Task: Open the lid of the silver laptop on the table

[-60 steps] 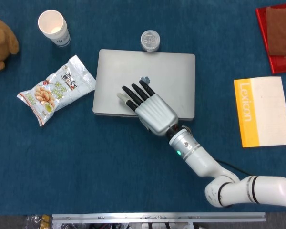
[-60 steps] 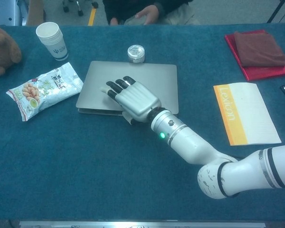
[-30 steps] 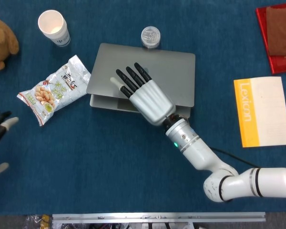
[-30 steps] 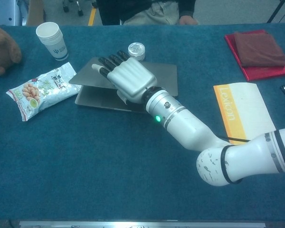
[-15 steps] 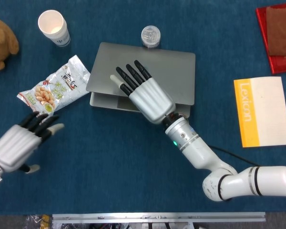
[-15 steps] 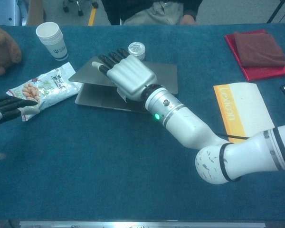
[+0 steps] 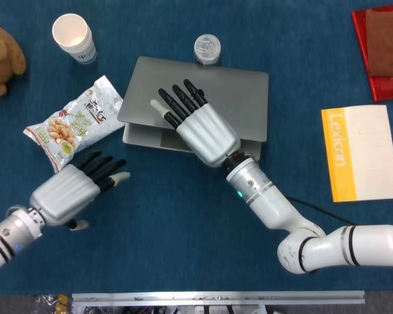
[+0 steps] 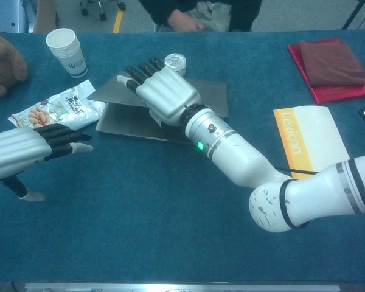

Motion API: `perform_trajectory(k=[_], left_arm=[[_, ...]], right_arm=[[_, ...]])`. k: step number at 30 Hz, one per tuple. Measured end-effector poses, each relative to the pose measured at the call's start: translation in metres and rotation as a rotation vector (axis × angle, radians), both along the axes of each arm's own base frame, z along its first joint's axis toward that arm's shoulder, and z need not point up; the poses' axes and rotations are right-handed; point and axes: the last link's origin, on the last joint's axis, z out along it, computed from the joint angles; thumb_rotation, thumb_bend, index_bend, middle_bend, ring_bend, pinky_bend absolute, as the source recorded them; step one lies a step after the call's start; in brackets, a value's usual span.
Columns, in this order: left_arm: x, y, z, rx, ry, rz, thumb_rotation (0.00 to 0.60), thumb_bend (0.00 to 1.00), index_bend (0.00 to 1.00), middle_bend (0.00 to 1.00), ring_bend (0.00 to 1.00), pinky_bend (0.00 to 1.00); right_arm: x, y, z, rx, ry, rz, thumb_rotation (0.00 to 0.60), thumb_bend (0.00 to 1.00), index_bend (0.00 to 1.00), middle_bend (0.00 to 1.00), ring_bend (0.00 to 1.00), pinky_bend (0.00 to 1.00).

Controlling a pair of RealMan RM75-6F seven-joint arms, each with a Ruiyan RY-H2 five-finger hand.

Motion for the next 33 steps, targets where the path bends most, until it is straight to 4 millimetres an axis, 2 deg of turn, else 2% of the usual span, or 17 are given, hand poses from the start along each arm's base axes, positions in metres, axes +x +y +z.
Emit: perform_trajectory(k=[9, 14, 33], left_arm=[[0.013, 0.019, -0.026, -0.058, 0.035, -0.051, 0.582, 0.11, 0.02, 0.00, 0.00, 0.02], [0.018, 0.032, -0.033, -0.052, 0.034, -0.048, 0.584, 0.11, 0.02, 0.00, 0.00, 0.02], [0.018, 0.071, -0.061, -0.038, 0.081, 0.025, 0.585, 0.11, 0.02, 0.00, 0.00, 0.02]], right_arm=[[0.001, 0.000, 0.001, -0.002, 0.003, 0.002, 0.600, 0.49, 0.00, 0.00, 0.00, 0.06], [0.001, 0.000, 0.001, -0.003, 0.005, 0.003, 0.600, 0.49, 0.00, 0.00, 0.00, 0.06], [0.004, 0.000, 0.004, -0.007, 0.001, 0.010, 0.600, 0.49, 0.00, 0.00, 0.00, 0.06]])
